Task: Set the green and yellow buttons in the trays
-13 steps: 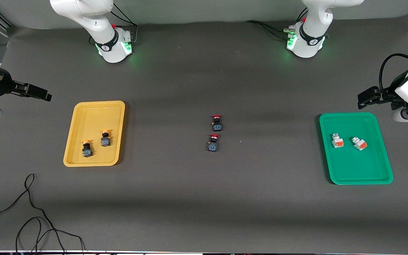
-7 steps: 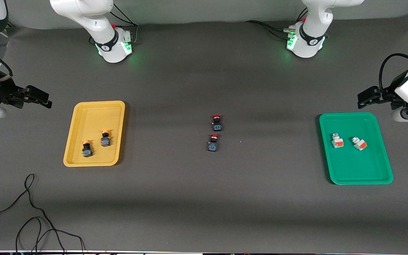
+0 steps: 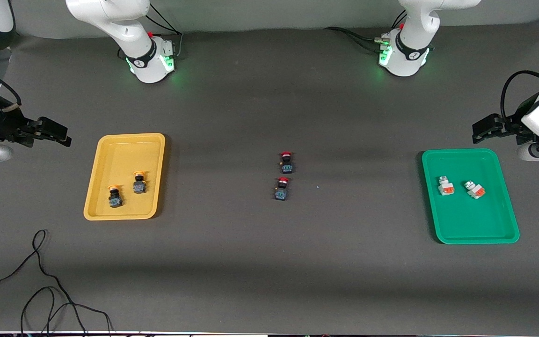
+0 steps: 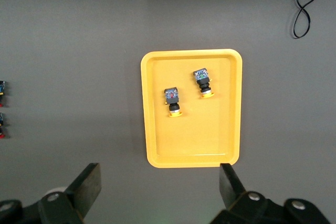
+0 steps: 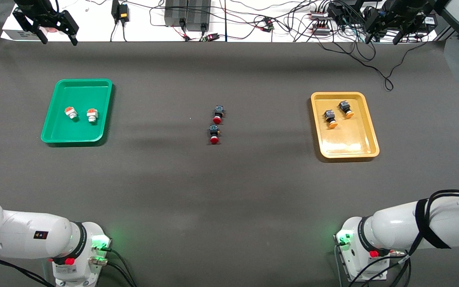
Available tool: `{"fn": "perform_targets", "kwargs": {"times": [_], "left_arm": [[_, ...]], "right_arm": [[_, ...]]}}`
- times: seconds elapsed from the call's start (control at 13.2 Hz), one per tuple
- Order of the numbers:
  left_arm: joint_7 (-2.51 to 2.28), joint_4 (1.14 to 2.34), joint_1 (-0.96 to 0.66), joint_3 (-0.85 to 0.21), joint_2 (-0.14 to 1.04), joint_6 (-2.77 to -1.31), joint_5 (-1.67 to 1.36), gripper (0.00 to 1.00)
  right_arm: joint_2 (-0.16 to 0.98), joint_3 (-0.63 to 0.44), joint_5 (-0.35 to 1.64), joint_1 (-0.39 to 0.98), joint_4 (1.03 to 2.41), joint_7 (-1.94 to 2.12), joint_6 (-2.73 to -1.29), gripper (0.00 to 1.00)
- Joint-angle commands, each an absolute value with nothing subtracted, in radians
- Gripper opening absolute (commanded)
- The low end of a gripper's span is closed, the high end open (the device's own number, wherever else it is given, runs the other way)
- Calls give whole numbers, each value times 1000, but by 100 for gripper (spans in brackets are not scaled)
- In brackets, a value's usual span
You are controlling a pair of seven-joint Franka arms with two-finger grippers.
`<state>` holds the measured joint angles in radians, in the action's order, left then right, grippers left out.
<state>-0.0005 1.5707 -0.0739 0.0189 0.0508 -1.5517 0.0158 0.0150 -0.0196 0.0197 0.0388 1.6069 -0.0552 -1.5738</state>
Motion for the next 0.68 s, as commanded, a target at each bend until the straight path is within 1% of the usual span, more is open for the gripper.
{"fn": "perform_targets", "kwargs": {"times": [0.0, 0.15, 0.61], "left_arm": [[-11, 1569, -86, 26, 38, -1536, 21, 99], [-9, 1571, -86, 25, 38, -1535, 21, 99], [-8, 1571, -86, 23, 35, -1534, 17, 99]], "right_arm": [[26, -18, -2, 43, 1591, -34, -1592, 100], [28, -15, -11, 48, 1591, -35, -1621, 100], [37, -17, -12, 51, 1583, -34, -1623, 100]]}}
